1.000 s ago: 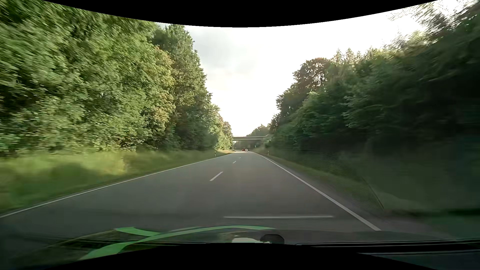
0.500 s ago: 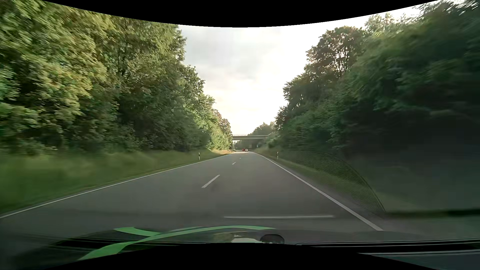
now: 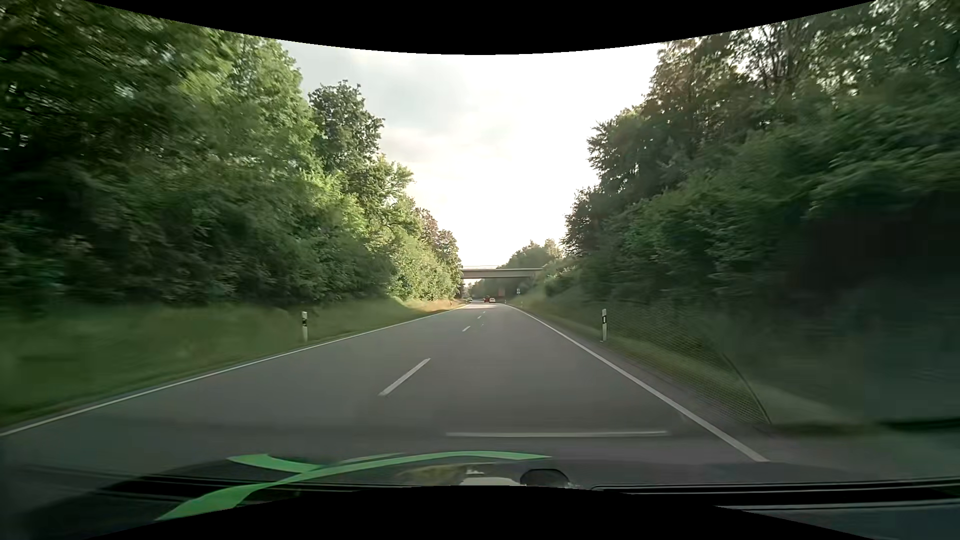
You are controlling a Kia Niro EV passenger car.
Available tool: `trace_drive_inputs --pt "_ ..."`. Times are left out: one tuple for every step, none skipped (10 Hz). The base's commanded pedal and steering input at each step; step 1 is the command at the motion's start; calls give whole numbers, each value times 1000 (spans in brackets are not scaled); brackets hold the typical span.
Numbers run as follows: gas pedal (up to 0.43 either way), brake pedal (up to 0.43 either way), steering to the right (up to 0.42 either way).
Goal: Follow the waypoints while adhering to traffic rules and regulations
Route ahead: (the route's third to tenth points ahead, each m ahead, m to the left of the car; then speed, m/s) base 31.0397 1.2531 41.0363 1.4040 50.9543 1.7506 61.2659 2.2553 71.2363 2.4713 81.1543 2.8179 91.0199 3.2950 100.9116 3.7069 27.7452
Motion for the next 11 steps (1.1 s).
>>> trace_drive_inputs --pt "150 0 -3" --pt "138 0 -3" --pt "138 0 -3" --pt "138 0 -3" --pt "138 0 -3" --pt "138 0 -3" --pt "138 0 -3" --pt "138 0 -3" --pt "138 0 -3" --pt "138 0 -3" --pt "138 0 -3"
